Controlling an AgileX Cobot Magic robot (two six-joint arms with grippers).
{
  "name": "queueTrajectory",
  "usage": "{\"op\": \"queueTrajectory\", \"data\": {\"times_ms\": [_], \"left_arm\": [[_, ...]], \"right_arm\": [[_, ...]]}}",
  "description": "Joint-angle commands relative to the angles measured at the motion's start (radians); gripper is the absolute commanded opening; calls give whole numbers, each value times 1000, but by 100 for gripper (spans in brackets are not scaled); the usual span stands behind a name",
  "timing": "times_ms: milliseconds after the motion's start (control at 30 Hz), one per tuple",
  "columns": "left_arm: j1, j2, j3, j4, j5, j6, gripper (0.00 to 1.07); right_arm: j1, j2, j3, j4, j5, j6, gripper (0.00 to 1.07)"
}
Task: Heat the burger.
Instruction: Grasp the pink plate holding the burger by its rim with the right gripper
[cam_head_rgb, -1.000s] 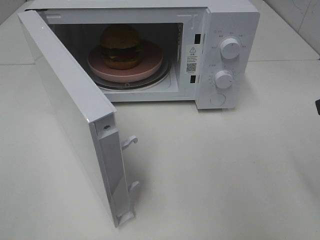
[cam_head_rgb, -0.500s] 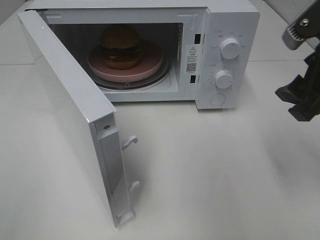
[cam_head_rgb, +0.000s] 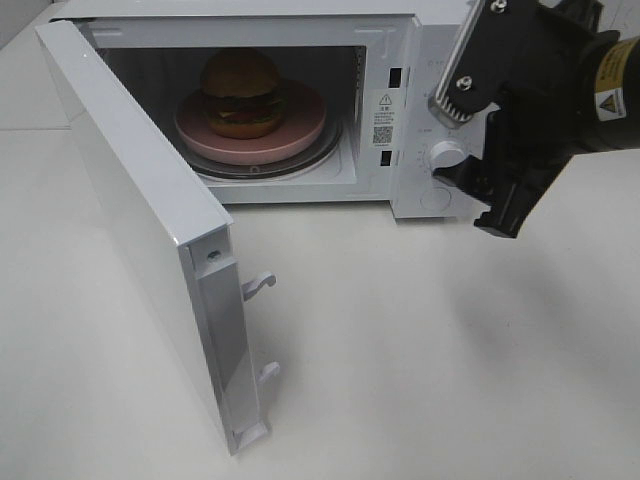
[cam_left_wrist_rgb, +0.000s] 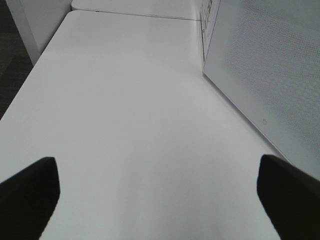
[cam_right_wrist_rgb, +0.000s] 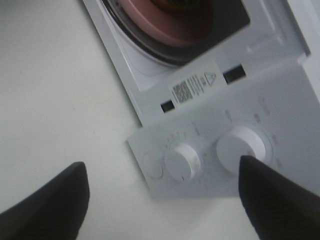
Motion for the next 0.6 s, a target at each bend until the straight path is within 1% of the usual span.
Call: {"op": "queueTrajectory", "data": {"times_ms": [33,67,167,200,233,300,333,367,433,533,567,600], "left_arm": [[3,-2,3,-1,-17,1,100],[3,-2,3,-1,-17,1,100],[3,-2,3,-1,-17,1,100],[3,-2,3,-1,-17,1,100],[3,-2,3,-1,-17,1,100],[3,-2,3,-1,-17,1,100],[3,-2,3,-1,-17,1,100],[3,-2,3,-1,-17,1,100],[3,-2,3,-1,-17,1,100],[3,-2,3,-1,-17,1,100],[3,-2,3,-1,-17,1,100],[3,-2,3,-1,-17,1,100]], "right_arm": [[30,47,-14,-64,-28,-11,82],[41,84,-22,-106,-19,-10,82],[47,101,-27,-124,-19,-7,82],[48,135,-43,-137,-19,1,82],[48,171,-64,-137,-17,11,82],[48,189,-78,-137,-13,12,82],[48,217,-107,-137,-3,10,81],[48,217,-107,-137,-3,10,81],[70,254,-145,-138,16,-13,80],[81,279,-167,-132,16,-22,79],[81,291,-180,-127,16,-23,79],[96,313,-205,-94,30,-23,78]]}}
